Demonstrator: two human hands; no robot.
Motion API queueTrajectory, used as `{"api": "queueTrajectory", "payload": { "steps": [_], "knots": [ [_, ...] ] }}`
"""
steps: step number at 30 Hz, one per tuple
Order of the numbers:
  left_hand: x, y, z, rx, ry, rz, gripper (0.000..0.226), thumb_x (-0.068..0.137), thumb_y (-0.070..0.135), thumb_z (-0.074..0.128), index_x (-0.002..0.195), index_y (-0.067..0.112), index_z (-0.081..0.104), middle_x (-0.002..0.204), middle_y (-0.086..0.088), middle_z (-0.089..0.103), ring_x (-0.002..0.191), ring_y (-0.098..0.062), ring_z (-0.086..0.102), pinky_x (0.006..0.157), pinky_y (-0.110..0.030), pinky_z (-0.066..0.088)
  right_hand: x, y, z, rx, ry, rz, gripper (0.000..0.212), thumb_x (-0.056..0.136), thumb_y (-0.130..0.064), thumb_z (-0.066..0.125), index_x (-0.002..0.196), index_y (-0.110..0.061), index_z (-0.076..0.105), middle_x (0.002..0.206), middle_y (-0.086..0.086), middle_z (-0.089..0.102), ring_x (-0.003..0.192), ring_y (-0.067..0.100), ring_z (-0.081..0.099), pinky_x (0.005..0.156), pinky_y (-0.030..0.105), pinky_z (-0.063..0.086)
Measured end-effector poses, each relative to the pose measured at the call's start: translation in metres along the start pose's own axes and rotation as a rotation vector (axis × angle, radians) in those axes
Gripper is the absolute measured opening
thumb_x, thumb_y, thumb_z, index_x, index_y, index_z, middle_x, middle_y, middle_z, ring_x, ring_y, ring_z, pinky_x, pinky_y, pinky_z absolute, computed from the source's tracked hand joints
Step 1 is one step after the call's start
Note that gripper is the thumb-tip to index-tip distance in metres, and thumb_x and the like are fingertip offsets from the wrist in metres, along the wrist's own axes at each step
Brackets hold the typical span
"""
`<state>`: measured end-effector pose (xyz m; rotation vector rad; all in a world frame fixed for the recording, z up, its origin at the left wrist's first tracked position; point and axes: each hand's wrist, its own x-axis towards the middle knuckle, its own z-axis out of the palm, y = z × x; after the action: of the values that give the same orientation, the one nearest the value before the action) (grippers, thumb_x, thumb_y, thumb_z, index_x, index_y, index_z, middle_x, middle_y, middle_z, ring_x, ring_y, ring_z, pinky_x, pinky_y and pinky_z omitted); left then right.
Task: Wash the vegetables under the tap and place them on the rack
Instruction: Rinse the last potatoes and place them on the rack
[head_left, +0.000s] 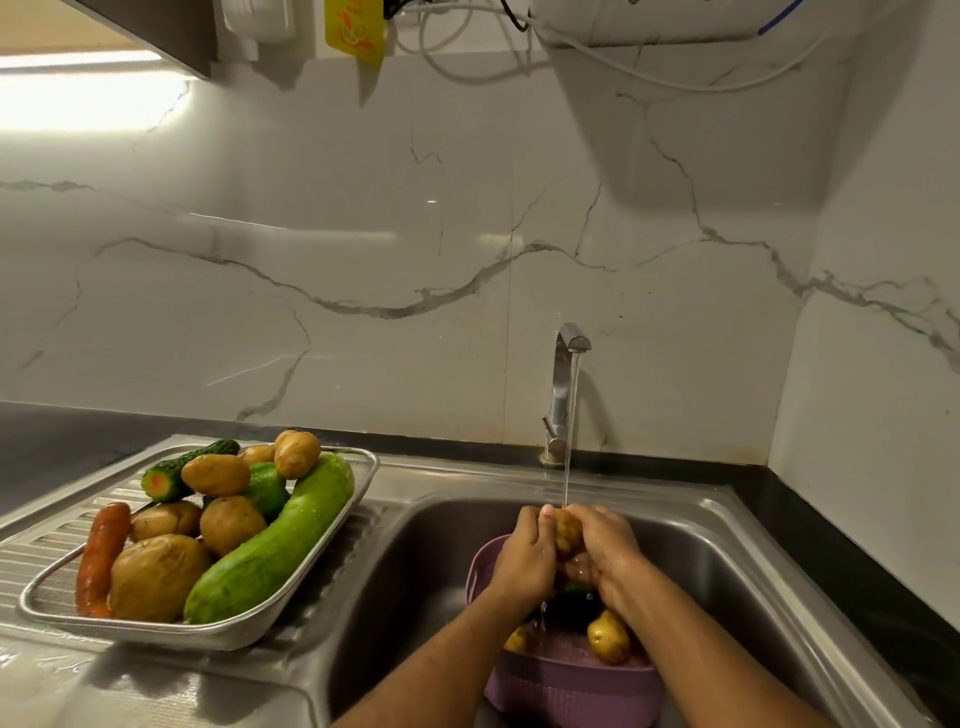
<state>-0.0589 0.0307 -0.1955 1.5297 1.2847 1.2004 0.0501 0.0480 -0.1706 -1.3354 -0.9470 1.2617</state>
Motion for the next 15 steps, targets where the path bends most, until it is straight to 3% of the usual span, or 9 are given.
{"api": "queueTrajectory", "payload": {
  "steps": [2,6,9,13,15],
  "knots": [
    [0.000,0.000,0.001,0.003,0.003,0.015,0.030,0.108,0.051,0.033,0.123,0.029,0.048,0.114,0.001,0.063,0.109,-0.017,0.065,0.100,-0.044,0.056,0.000,0.001,0.007,-0.001,0.058,-0.034,0.018,0.105,-0.026,0.057,0.112,-0.012,0.065,0.103,0.018,0.070,0.094,0.033,0.071,0.066,0.041,0.062],
    [0.000,0.003,-0.002,-0.062,-0.051,0.001,0.032,0.107,0.048,0.042,0.133,0.030,0.039,0.122,0.004,0.059,0.111,-0.014,0.064,0.097,-0.035,0.057,-0.001,0.000,0.012,0.044,0.120,-0.031,0.028,0.102,-0.039,0.061,0.112,-0.013,0.064,0.103,0.014,0.070,0.097,0.033,0.069,0.088,0.052,0.061],
    [0.001,0.004,-0.002,-0.072,0.003,-0.005,0.028,0.110,0.039,0.039,0.132,0.022,0.041,0.117,0.002,0.061,0.107,-0.013,0.064,0.088,-0.029,0.057,-0.005,-0.003,0.008,0.047,0.042,-0.011,0.021,0.104,-0.031,0.060,0.113,-0.013,0.066,0.103,0.015,0.071,0.096,0.032,0.071,0.083,0.047,0.063],
    [0.007,-0.004,-0.005,-0.077,0.088,-0.121,0.028,0.111,0.040,0.035,0.123,0.020,0.051,0.112,-0.006,0.063,0.104,-0.019,0.065,0.097,-0.043,0.057,-0.010,-0.004,0.004,0.048,-0.133,0.032,0.018,0.102,-0.010,0.061,0.118,-0.010,0.068,0.104,0.020,0.074,0.097,0.035,0.074,0.082,0.052,0.064],
    [0.008,-0.006,-0.007,-0.041,0.093,-0.152,0.034,0.111,0.044,0.032,0.123,0.019,0.052,0.114,-0.006,0.063,0.107,-0.019,0.063,0.100,-0.043,0.054,-0.012,-0.003,0.005,-0.009,-0.128,-0.001,0.019,0.101,-0.011,0.064,0.119,-0.013,0.067,0.105,0.017,0.073,0.097,0.033,0.074,0.083,0.050,0.064]
  ]
}}
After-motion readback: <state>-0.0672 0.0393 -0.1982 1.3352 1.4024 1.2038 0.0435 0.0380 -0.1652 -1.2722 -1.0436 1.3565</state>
